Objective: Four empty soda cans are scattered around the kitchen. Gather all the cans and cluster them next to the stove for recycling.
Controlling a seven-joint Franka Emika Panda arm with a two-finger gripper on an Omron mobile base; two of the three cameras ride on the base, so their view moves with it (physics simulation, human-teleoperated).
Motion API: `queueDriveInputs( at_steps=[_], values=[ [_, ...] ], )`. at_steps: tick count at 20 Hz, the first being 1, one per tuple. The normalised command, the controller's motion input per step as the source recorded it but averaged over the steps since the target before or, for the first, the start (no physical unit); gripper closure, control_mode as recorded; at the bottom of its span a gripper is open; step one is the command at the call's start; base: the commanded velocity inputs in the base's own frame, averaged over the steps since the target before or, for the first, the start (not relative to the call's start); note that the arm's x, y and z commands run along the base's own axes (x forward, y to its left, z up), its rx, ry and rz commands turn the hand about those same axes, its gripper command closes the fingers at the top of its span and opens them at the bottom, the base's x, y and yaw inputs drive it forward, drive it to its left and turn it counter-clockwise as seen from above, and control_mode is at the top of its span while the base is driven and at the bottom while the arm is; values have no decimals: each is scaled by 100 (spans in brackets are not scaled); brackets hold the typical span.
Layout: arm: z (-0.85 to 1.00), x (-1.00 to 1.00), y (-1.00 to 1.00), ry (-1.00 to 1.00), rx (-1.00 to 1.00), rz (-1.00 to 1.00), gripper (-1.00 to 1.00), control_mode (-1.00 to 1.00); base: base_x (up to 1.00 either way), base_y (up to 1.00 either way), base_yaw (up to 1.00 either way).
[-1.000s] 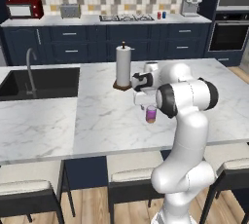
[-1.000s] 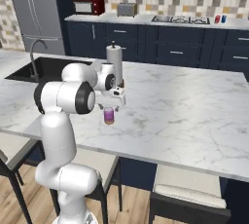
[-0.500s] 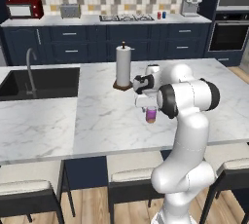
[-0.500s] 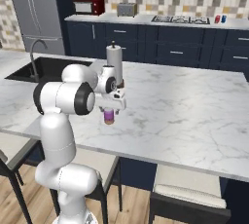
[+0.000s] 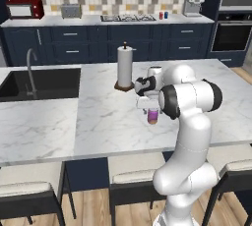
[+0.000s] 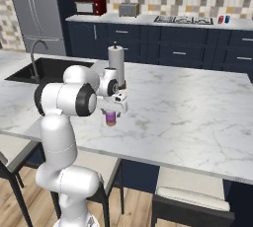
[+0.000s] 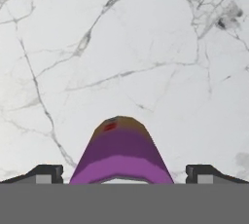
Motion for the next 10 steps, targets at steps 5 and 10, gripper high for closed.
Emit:
queueDriveInputs(
  at_steps=[5,10],
  values=[
    [-5,0,2,0,0,-8,-100,-100,0,0,0],
    [1,-1,3,0,-1,-8,-100,-100,0,0,0]
  ],
)
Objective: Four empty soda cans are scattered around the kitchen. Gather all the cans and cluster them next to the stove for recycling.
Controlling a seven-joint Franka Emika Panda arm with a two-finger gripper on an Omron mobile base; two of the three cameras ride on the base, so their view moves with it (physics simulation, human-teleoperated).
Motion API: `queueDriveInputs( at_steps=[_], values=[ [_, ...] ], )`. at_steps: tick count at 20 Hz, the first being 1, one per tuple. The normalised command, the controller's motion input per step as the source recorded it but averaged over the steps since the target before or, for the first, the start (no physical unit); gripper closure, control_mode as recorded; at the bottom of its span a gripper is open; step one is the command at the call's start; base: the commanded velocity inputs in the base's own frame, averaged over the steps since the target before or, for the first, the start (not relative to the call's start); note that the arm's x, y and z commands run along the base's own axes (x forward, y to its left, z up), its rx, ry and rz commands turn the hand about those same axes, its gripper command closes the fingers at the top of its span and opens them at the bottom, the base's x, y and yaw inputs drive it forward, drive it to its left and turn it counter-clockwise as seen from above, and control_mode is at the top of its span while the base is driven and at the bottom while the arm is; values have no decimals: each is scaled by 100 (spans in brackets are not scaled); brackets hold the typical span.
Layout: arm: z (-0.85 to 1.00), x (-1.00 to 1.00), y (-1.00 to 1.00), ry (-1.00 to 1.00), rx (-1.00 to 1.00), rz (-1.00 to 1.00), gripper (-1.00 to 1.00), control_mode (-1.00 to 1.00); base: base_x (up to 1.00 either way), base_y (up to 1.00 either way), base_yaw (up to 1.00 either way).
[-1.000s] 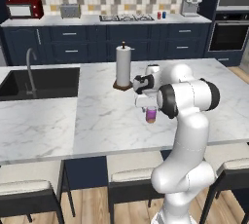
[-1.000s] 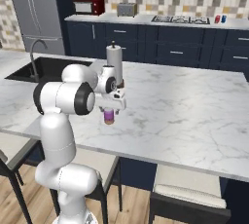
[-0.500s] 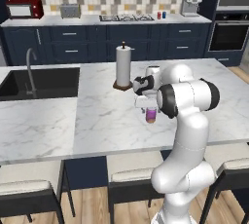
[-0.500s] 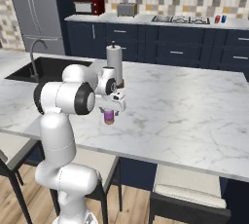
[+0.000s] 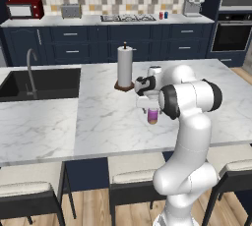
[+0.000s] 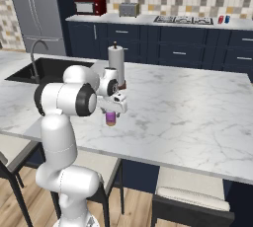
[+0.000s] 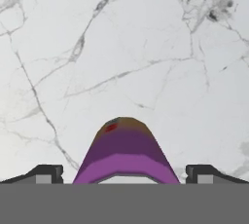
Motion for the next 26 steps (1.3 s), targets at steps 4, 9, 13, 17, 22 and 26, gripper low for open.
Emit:
queueDriveInputs(
  at_steps=[4,9,13,17,22,26],
  values=[
    [9,0,3,0,-8,-7,-100,-100,0,0,0],
    [11,-8,1,0,-8,-7,-100,-100,0,0,0],
    [1,-11,0,0,-2,-9,-100,-100,0,0,0],
    [-3,-11,0,1,0,-10,-100,-100,0,0,0],
    [-5,-4,0,0,0,-6,-100,-100,0,0,0],
    [-9,0,1,0,0,-2,100,-100,0,0,0]
  ],
)
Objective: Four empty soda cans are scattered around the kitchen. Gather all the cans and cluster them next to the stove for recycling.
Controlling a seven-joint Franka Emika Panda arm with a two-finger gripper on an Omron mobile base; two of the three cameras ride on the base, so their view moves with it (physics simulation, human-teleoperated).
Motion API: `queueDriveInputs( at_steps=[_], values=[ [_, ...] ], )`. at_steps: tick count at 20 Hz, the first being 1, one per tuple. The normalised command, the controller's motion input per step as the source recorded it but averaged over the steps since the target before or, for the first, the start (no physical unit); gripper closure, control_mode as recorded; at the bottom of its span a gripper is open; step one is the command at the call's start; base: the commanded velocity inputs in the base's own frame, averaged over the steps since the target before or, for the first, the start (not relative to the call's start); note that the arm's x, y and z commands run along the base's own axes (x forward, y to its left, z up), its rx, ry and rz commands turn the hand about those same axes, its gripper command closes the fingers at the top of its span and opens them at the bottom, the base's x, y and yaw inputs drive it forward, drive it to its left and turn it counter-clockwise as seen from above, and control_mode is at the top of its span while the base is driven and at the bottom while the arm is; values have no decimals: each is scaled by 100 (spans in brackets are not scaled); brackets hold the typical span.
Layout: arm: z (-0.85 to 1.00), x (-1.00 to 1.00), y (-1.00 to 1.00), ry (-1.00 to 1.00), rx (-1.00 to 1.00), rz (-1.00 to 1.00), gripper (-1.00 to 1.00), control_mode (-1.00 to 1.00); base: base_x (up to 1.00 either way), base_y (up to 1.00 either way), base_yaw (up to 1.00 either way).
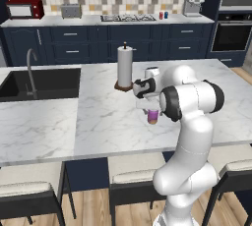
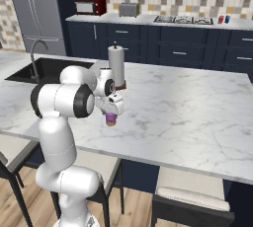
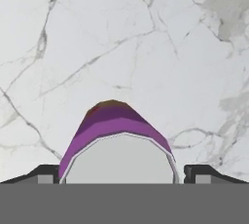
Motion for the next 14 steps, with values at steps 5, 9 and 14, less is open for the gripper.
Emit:
queueDriveInputs(
  at_steps=[5,9,14],
  values=[
    [-10,0,2,1,0,0,100,-100,0,0,0],
    [-6,0,0,6,1,0,100,-100,0,0,0],
    [16,-16,-6,5,1,0,100,-100,0,0,0]
  ],
)
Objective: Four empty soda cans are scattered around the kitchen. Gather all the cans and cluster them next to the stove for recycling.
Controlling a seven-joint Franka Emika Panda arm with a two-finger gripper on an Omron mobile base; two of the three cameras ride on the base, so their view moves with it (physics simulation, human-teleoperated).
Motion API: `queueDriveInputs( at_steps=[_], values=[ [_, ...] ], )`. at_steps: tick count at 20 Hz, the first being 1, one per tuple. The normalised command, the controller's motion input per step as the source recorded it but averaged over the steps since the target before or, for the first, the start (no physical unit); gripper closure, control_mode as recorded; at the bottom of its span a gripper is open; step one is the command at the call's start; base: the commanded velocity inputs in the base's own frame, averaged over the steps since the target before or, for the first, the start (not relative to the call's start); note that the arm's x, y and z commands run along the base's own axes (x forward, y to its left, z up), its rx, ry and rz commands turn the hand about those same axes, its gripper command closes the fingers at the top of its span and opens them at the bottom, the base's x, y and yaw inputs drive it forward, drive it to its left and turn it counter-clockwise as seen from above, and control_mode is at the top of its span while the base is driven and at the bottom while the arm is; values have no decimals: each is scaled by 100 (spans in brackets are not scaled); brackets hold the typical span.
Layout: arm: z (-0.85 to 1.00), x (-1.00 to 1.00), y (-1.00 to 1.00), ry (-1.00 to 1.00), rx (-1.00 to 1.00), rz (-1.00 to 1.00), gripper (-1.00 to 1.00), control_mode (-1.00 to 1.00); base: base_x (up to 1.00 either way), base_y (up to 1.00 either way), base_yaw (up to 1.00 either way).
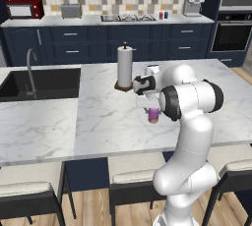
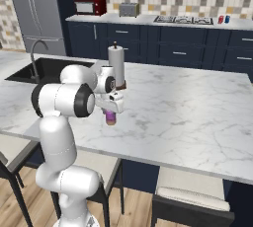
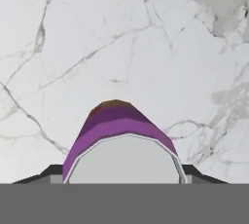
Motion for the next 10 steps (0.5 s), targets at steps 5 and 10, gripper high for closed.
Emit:
queueDriveInputs(
  at_steps=[5,10],
  values=[
    [40,-40,-12,0,5,0,100,-100,0,0,0],
    [32,-52,-11,0,4,0,100,-100,0,0,0]
  ],
)
